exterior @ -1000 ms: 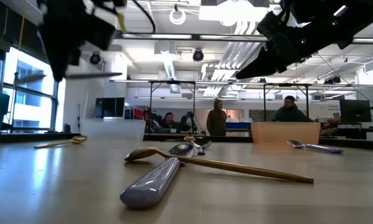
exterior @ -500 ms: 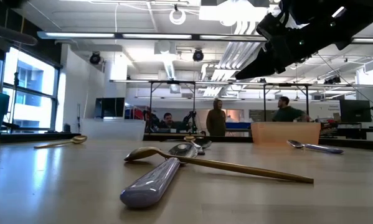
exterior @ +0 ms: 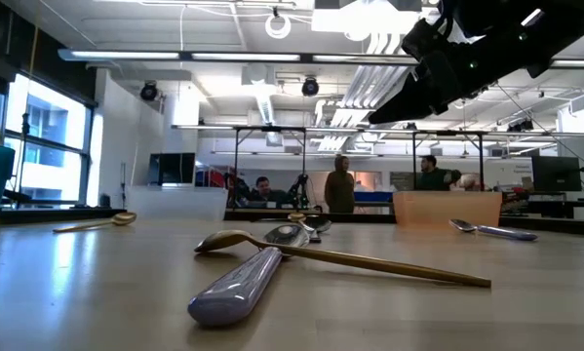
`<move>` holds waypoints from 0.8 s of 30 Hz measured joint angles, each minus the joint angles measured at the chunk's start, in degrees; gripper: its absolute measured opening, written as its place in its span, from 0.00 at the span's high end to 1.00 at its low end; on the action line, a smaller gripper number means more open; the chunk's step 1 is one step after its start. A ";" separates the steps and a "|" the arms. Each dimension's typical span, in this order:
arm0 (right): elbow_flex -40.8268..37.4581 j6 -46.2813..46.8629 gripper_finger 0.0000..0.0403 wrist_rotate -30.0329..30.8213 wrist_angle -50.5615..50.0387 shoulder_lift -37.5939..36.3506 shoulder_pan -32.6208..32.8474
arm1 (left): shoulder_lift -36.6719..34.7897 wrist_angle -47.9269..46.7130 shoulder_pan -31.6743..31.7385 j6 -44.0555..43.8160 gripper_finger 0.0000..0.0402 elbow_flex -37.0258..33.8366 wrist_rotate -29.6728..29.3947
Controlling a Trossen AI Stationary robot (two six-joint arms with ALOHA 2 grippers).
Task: Sort silverware by color (type)
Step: Put the middle left purple spoon into the blue bin
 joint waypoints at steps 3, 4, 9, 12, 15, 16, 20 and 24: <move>0.00 -0.02 1.00 0.00 0.00 0.00 0.00 | 0.00 2.86 -1.90 -3.35 1.00 -1.40 -0.02; 0.00 -0.03 1.00 0.00 0.01 0.00 0.00 | 0.00 3.11 -2.57 -4.39 1.00 -1.60 -0.04; 0.00 -0.11 1.00 0.00 0.00 0.00 0.00 | 0.00 3.71 -4.45 -7.25 1.00 -2.45 -1.75; 0.00 -0.08 1.00 0.01 0.00 0.00 -0.01 | 0.73 4.21 -4.78 -7.51 1.00 -2.69 -2.15; 0.00 -0.12 1.00 0.01 0.00 0.00 0.00 | 1.88 5.39 -4.78 -6.31 1.00 -2.76 -2.11; 0.00 -0.08 1.00 0.01 0.02 0.00 0.00 | 2.51 6.34 -4.72 -6.15 1.00 -2.76 -2.06; 0.00 -0.13 1.00 0.01 0.02 0.00 0.00 | 4.77 8.19 -4.69 -5.39 1.00 -2.76 -1.74; 0.00 -0.11 1.00 0.02 0.02 0.00 0.00 | 6.21 8.22 -4.68 -4.48 1.00 -2.76 -1.31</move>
